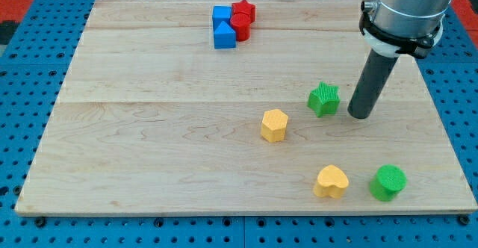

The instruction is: Move the green star diagonally to the top left of hexagon

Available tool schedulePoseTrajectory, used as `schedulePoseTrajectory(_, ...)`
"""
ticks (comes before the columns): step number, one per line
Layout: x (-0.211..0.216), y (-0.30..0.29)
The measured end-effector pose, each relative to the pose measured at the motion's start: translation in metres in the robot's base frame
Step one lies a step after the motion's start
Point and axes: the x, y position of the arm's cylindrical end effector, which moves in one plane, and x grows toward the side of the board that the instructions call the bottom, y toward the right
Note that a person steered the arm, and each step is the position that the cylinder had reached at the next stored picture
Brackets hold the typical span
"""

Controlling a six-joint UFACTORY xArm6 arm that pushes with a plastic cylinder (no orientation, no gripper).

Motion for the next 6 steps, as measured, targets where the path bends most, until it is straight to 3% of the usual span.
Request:
schedulePoseTrajectory(3,-0.008,-0.037)
schedulePoseTrajectory(4,-0.021,-0.087)
schedulePoseTrajectory(6,-0.108,-0.304)
